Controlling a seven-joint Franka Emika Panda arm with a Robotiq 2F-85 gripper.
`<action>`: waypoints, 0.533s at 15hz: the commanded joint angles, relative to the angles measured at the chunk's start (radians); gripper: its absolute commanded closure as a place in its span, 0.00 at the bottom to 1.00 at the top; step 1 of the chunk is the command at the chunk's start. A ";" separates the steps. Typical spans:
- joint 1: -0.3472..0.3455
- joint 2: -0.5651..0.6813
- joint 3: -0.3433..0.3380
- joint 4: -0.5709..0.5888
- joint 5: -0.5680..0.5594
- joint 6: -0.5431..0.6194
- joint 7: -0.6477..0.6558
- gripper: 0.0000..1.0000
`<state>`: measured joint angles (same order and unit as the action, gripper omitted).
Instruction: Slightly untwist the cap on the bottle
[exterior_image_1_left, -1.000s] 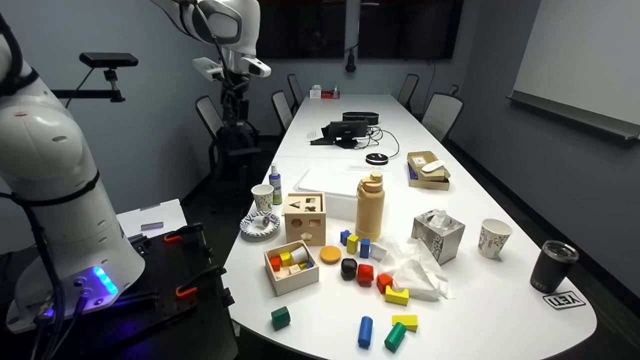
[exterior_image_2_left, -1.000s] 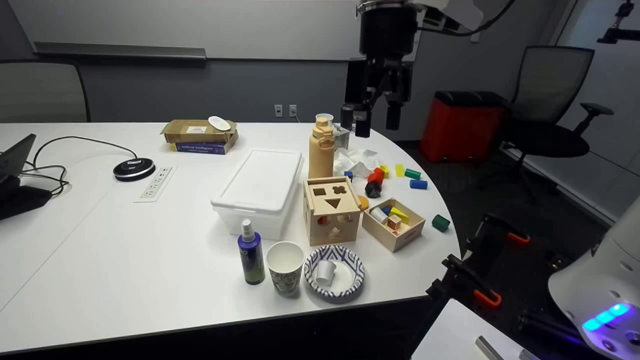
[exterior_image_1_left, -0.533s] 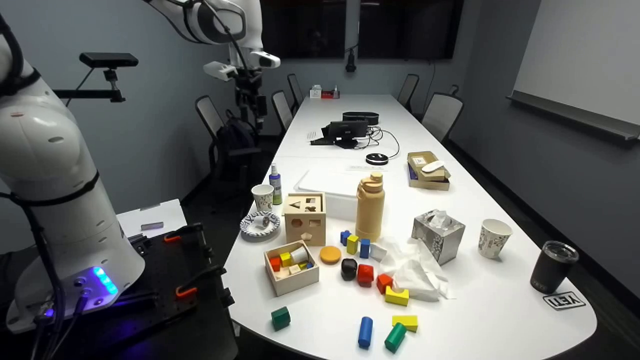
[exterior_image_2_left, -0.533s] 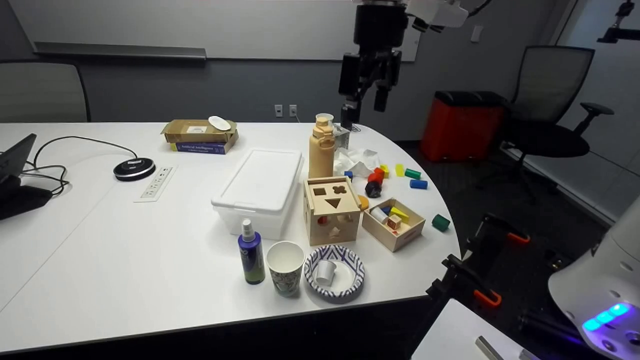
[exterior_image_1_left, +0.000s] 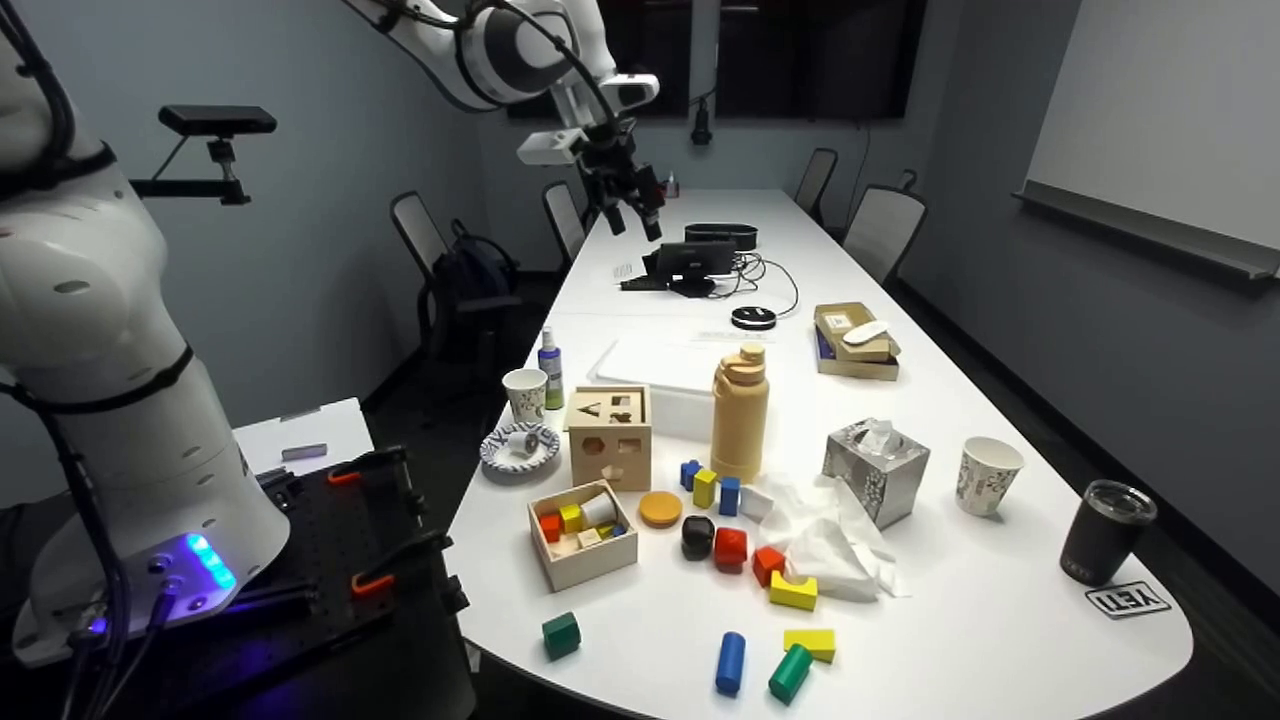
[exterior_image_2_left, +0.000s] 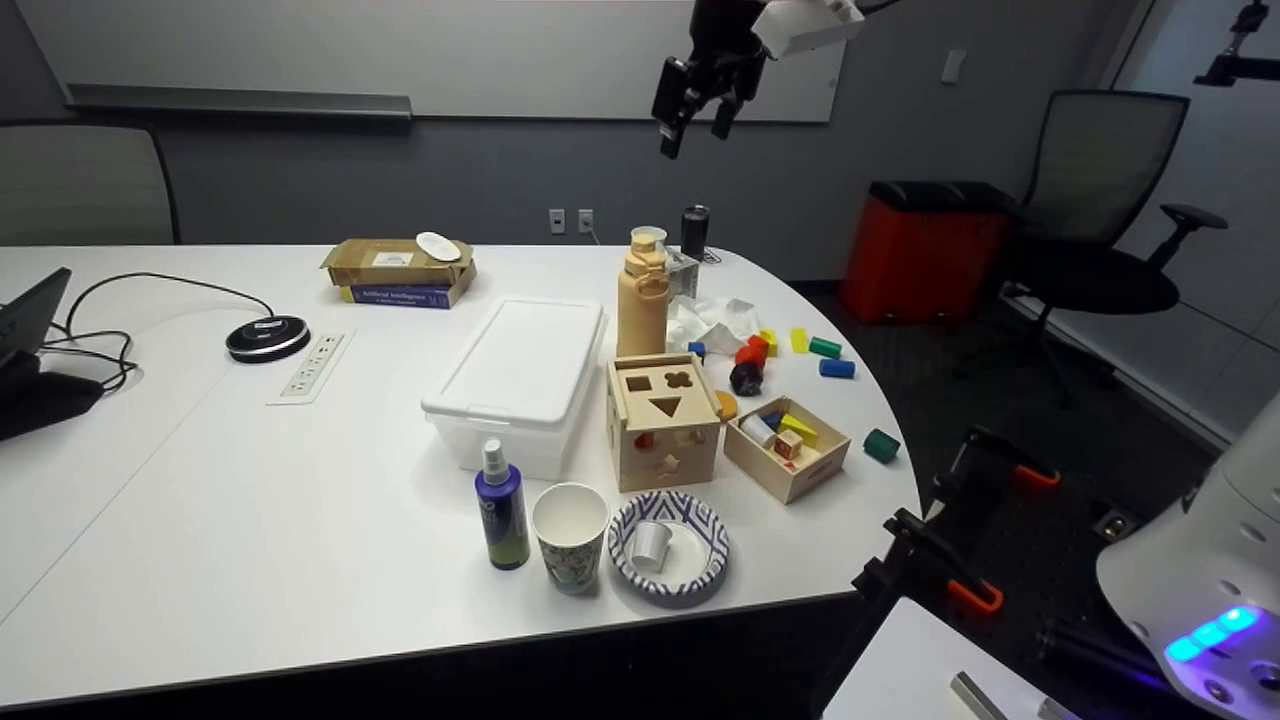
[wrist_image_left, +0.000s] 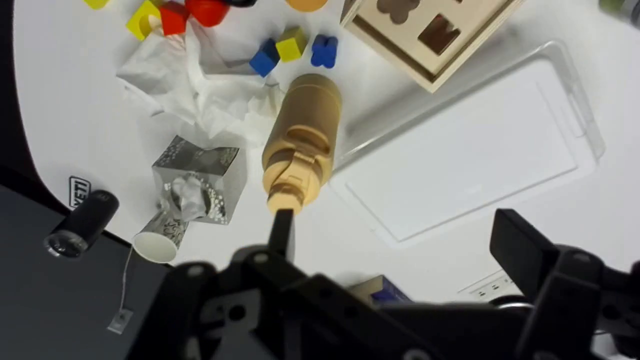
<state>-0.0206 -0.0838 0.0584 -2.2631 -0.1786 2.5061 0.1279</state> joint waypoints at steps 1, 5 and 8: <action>-0.012 0.156 -0.039 0.148 0.006 0.045 0.018 0.00; -0.006 0.300 -0.088 0.289 0.007 0.041 0.037 0.00; -0.001 0.395 -0.120 0.376 0.006 0.029 0.063 0.00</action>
<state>-0.0307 0.2172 -0.0346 -1.9887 -0.1738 2.5476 0.1509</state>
